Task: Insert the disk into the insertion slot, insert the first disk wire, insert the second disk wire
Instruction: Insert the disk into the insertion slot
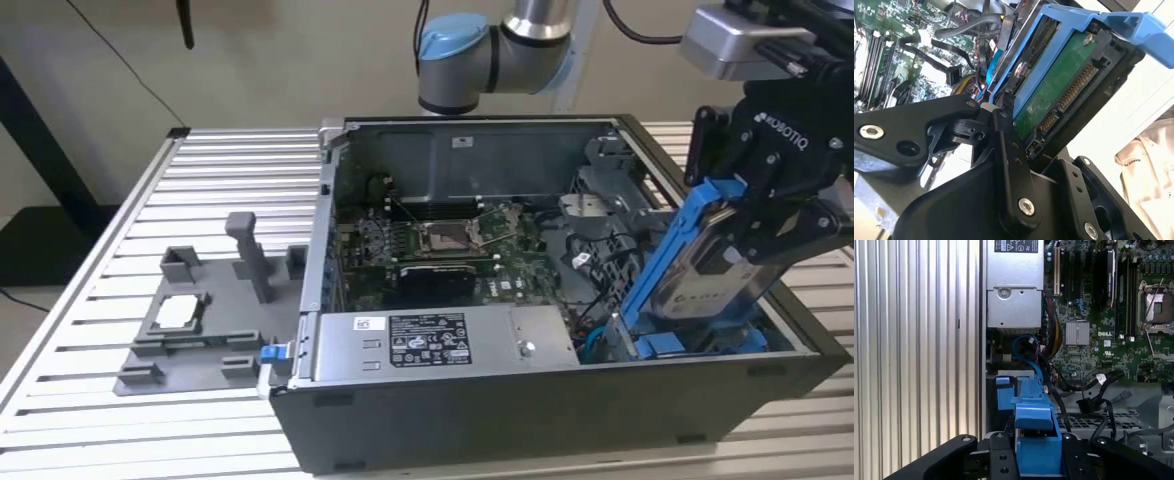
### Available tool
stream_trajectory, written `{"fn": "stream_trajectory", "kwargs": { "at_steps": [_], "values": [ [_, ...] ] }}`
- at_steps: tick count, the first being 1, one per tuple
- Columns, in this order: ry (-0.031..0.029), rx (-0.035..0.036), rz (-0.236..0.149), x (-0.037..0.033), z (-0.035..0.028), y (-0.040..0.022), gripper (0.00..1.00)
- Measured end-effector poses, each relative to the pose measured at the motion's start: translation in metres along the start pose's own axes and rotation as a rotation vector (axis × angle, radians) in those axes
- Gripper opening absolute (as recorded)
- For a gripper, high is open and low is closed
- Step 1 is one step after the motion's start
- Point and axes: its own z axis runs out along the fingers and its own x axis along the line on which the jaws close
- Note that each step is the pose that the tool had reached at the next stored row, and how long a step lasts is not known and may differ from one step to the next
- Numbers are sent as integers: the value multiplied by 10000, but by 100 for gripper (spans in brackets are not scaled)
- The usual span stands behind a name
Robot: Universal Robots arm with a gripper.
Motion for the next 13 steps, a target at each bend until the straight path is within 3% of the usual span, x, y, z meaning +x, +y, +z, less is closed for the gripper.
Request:
{"fn": "stream_trajectory", "kwargs": {
  "at_steps": [4,13],
  "values": [
    [1,3,0,1,36,-5,33],
    [-1,0,0,2,199,-11,33]
  ]
}}
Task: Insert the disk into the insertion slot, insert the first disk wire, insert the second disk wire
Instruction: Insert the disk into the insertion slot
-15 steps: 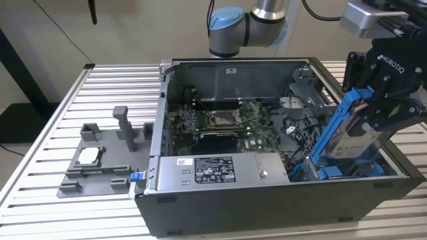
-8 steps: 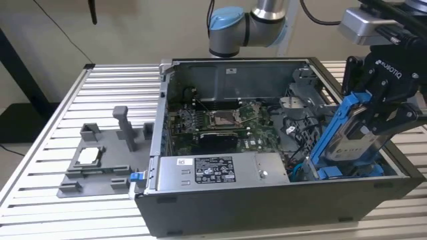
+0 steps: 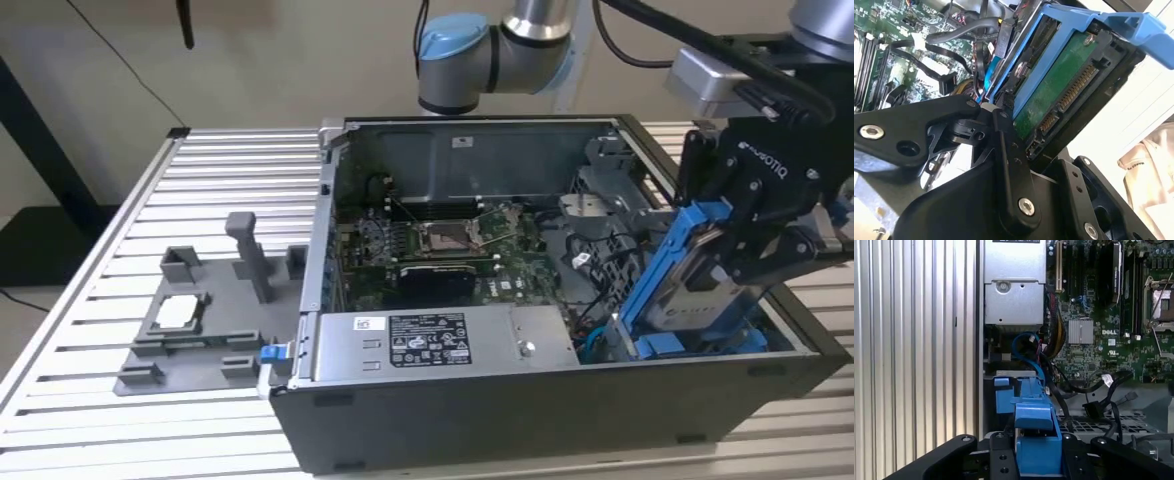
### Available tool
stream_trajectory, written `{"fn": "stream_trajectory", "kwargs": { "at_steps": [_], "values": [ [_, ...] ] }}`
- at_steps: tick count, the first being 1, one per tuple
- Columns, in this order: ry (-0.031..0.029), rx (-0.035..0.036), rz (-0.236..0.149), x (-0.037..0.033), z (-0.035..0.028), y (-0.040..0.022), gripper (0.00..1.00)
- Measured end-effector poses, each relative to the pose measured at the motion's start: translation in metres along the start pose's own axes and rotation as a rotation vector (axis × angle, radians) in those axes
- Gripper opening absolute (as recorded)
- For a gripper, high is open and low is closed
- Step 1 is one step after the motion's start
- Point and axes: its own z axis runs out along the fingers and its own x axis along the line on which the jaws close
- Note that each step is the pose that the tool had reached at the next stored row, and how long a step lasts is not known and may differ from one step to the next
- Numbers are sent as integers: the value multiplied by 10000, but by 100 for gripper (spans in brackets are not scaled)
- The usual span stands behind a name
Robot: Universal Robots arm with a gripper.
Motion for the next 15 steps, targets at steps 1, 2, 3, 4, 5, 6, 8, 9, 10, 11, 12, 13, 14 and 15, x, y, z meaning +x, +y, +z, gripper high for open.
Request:
{"fn": "stream_trajectory", "kwargs": {
  "at_steps": [1,2,3,4,5,6,8,9,10,11,12,13,14,15],
  "values": [
    [0,0,0,0,19,-1,33],
    [0,-1,0,0,38,-1,33],
    [0,-1,0,1,54,-2,33],
    [-1,-3,0,1,70,-3,33],
    [-2,-4,1,1,86,-3,33],
    [-2,-6,1,1,100,-3,33],
    [-2,-11,1,1,129,-5,33],
    [-2,-16,1,2,143,-5,33],
    [-1,-16,0,1,155,-6,33],
    [-2,-16,0,2,166,-6,33],
    [-2,-16,0,2,173,-7,33],
    [-6,-16,0,2,175,-7,33],
    [-10,-16,0,2,175,-7,33],
    [-18,-16,-1,1,176,-7,33]
  ]
}}
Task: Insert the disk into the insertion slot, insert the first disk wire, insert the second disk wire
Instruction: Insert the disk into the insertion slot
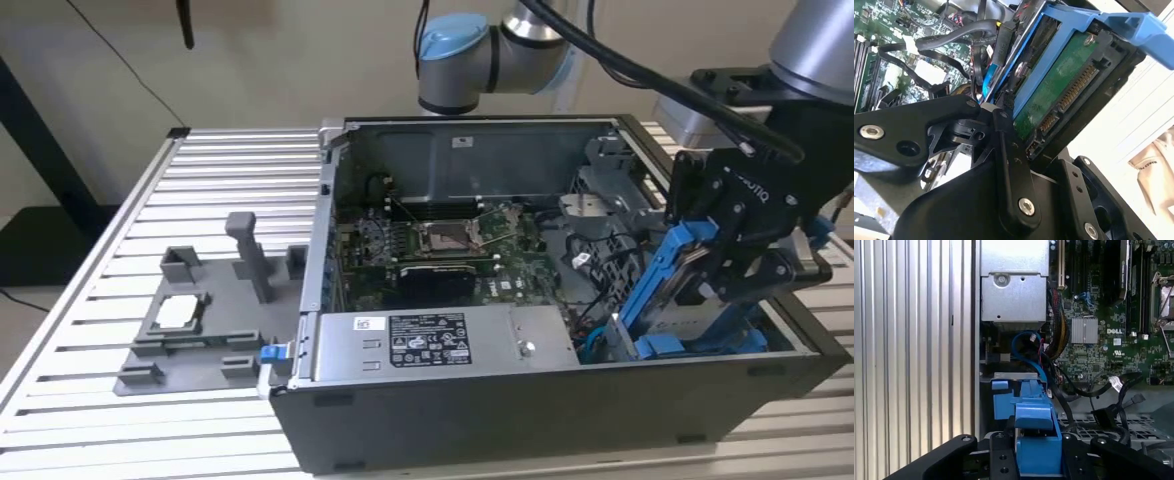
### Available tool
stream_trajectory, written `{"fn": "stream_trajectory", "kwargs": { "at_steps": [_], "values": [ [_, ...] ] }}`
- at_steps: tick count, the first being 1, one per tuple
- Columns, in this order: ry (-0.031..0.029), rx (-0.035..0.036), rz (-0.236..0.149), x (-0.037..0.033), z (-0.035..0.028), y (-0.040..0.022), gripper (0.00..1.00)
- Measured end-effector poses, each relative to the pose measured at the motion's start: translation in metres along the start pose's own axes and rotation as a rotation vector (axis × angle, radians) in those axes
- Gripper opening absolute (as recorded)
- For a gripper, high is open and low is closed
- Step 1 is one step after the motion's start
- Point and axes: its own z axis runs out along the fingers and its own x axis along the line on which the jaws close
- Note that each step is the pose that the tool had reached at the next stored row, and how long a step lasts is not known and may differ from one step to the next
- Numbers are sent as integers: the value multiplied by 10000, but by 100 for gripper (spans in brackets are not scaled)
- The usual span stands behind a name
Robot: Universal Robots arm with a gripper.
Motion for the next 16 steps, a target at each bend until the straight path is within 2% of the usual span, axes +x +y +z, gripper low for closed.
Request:
{"fn": "stream_trajectory", "kwargs": {
  "at_steps": [4,6,8,13,14,16],
  "values": [
    [-21,-1,0,0,-1,1,34],
    [-33,0,-1,0,0,1,47],
    [-36,0,-2,1,-2,0,47],
    [-44,2,-2,-4,-101,4,47],
    [-45,14,-5,-11,-111,4,47],
    [-46,102,-5,-39,-122,6,47]
  ]
}}
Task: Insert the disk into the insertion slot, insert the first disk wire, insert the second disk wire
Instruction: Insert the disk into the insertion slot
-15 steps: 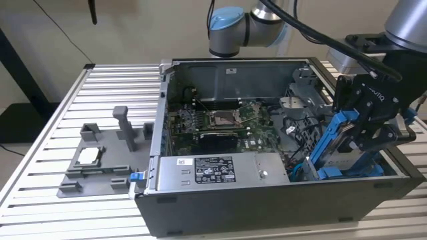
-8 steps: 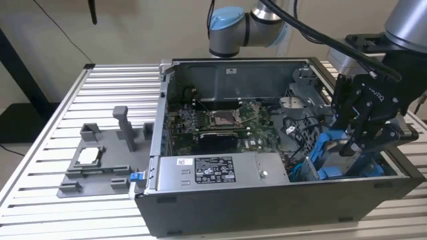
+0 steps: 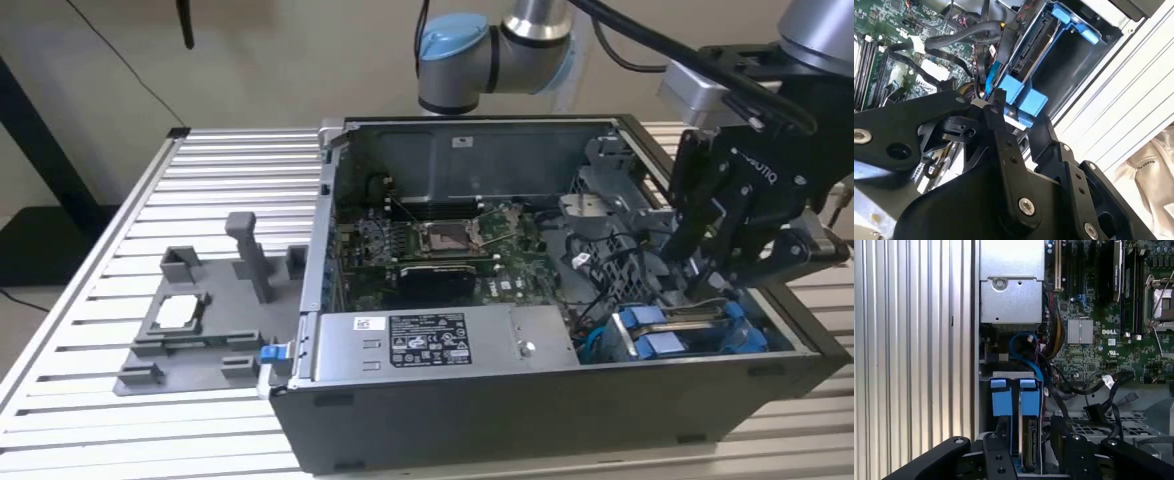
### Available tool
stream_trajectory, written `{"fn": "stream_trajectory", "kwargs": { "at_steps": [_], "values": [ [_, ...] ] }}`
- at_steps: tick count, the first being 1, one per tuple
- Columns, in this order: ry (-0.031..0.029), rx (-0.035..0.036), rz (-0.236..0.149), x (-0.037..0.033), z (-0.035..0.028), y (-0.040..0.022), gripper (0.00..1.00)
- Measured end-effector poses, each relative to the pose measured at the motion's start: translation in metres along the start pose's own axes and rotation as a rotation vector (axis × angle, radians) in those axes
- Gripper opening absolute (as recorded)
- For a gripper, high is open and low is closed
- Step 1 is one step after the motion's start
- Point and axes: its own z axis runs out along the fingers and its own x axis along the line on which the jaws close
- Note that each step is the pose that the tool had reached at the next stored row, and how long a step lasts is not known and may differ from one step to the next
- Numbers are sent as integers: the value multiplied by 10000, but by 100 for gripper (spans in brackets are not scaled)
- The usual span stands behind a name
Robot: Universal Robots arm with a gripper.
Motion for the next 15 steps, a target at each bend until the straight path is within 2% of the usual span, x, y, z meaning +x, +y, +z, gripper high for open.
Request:
{"fn": "stream_trajectory", "kwargs": {
  "at_steps": [1,2,4,6,7,9,11,15],
  "values": [
    [0,90,-2,-20,-2,2,47],
    [-1,209,-5,-40,-2,3,47],
    [-4,516,-9,-76,-1,7,47],
    [-7,884,-14,-107,0,12,47],
    [-6,995,-16,-121,-3,14,47],
    [-7,1114,-18,-154,-11,16,47],
    [-9,1147,-20,-185,-25,16,47],
    [-10,1190,-20,-202,-49,18,47]
  ]
}}
